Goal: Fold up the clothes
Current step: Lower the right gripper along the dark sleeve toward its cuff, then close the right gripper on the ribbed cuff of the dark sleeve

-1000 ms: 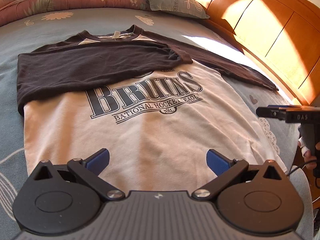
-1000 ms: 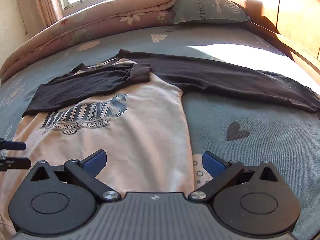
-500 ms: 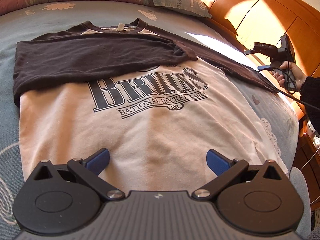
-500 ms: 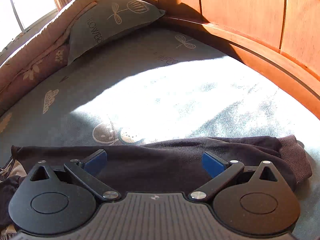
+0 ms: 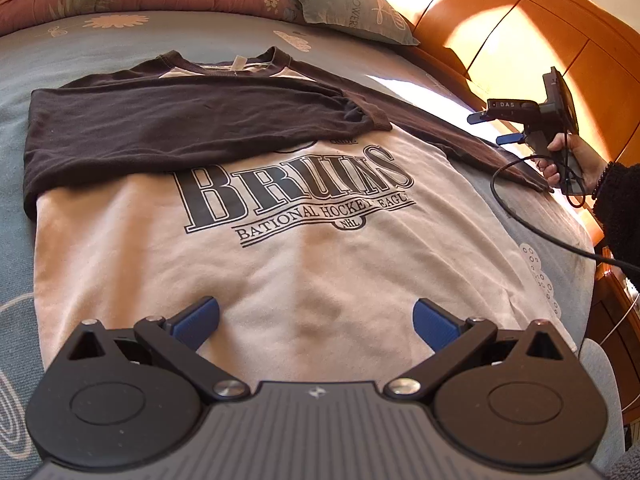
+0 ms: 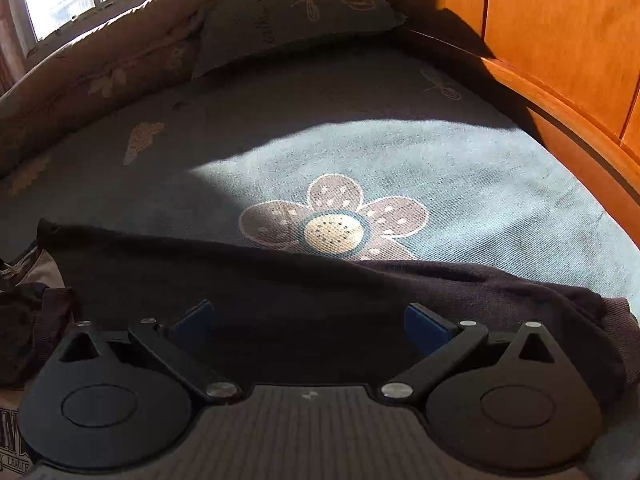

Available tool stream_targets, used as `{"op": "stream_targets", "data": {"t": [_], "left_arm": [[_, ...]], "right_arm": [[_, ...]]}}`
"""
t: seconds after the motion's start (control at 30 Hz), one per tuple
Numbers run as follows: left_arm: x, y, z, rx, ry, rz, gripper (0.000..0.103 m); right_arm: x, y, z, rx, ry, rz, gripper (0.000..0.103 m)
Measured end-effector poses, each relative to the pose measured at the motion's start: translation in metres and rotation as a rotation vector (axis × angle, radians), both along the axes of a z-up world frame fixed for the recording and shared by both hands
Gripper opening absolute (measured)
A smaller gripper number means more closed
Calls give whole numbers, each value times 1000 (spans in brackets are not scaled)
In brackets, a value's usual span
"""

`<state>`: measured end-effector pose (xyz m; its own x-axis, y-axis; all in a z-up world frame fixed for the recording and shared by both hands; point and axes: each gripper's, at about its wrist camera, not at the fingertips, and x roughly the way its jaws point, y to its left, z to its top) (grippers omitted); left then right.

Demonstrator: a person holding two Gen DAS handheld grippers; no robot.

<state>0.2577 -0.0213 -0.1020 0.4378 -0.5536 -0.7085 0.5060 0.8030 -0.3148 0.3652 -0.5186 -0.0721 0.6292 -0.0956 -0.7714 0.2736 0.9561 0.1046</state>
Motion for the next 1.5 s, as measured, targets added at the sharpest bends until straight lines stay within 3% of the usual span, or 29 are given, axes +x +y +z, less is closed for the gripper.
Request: {"op": "stream_targets", "data": {"t": [0.17,0.27,0.47,0.53,0.67,0.73,0.87,1.0,1.13,1.33,1.5], "left_arm": [[-3,-5,-1,40,-26,-12,102],[-6,-9,-1,74,-47,-27,102],[-8,-10,-1,95,-51,-31,102],[-7,-9,-1,85,-45,-27,102],[-5,-7,-1,66,-38,-21,102],[-5,-7,-1,66,-40,-23,102],[-5,-7,-1,68,-44,-27,102],[-6,-9,-1,78,-49,-31,102],[-6,-8,-1,76,-46,-29,102],[-7,-9,-1,79,-48,-28,102],[-7,-10,-2,86,-54,-30,102]], "right_arm": [[12,76,-16,-147,64,105,103],[13,97,-36,-208,113,130,103],[-15,82,-27,-124,155,113,103],[-18,75,-15,-84,111,100,103],[-5,58,5,183,-28,69,103],[7,60,6,350,-61,97,103],[19,75,0,571,-72,146,103],[16,70,-22,552,16,89,103],[-12,32,-28,629,-47,40,103],[-47,-8,-16,579,-33,-60,103],[-42,-16,-6,643,-166,-38,103]]}}
